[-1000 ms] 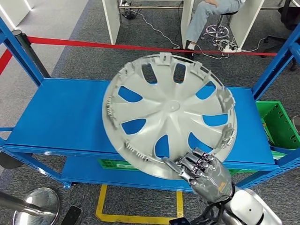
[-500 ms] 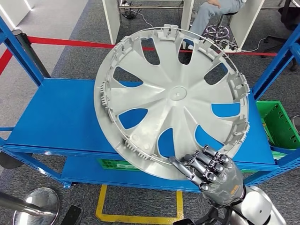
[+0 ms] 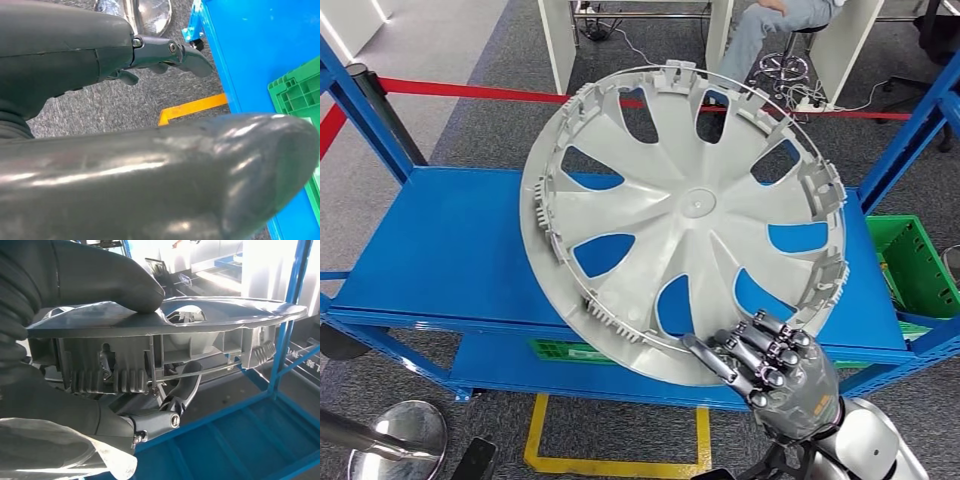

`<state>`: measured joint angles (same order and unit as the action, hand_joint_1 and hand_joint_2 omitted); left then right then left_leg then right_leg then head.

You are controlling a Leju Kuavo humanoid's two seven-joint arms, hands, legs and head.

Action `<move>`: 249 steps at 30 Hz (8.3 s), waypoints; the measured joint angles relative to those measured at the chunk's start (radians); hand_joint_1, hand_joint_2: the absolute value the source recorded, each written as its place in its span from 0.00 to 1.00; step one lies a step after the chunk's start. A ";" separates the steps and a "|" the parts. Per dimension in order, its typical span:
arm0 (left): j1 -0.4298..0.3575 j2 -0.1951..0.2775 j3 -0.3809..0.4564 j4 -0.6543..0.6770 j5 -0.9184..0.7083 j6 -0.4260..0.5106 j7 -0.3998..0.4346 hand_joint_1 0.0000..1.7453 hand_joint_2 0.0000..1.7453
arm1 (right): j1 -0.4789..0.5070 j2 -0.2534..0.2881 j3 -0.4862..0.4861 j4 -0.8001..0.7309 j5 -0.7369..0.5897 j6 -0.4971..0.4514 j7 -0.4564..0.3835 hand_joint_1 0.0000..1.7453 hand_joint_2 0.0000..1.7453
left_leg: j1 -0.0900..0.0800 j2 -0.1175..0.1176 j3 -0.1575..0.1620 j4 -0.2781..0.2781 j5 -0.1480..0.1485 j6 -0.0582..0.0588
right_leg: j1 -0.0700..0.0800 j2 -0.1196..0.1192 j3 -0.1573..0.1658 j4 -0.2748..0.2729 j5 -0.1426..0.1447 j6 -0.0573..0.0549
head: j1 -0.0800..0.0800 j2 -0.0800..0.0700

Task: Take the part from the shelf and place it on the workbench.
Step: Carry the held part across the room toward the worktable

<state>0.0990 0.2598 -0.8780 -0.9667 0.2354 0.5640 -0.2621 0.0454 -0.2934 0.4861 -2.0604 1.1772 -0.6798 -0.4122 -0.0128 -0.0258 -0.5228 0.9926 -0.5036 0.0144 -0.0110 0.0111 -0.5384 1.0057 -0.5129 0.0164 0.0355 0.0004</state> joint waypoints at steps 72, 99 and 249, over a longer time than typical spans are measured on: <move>0.014 0.027 -0.024 -0.018 0.020 -0.007 0.052 0.00 0.00 | 0.013 0.034 0.002 0.011 -0.019 0.000 0.045 1.00 1.00 | 0.016 0.017 -0.056 0.187 -0.040 -0.038 | 0.004 -0.026 -0.073 0.003 0.060 -0.026 | -0.002 0.000; 0.044 0.063 -0.022 -0.063 0.047 -0.002 0.057 0.00 0.00 | -0.048 0.049 0.080 0.041 0.006 0.000 0.087 1.00 1.00 | 0.014 0.022 -0.193 0.279 -0.074 -0.041 | -0.001 -0.024 0.011 -0.017 0.002 -0.022 | 0.090 0.000; 0.047 0.058 -0.036 -0.052 0.039 -0.019 -0.016 0.00 0.00 | -0.101 0.089 0.118 0.051 0.094 -0.002 0.132 1.00 1.00 | 0.011 0.028 -0.088 0.019 0.074 -0.009 | 0.006 -0.013 -0.004 -0.002 0.003 0.006 | 0.032 0.001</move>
<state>0.1458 0.3179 -0.9141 -1.0189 0.2748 0.5451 -0.2782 -0.0555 -0.2043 0.6042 -2.0096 1.2717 -0.6813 -0.2802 -0.0015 0.0022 -0.6106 1.0120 -0.4293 0.0059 -0.0054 -0.0024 -0.5420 1.0037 -0.5098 0.0225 0.0678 0.0011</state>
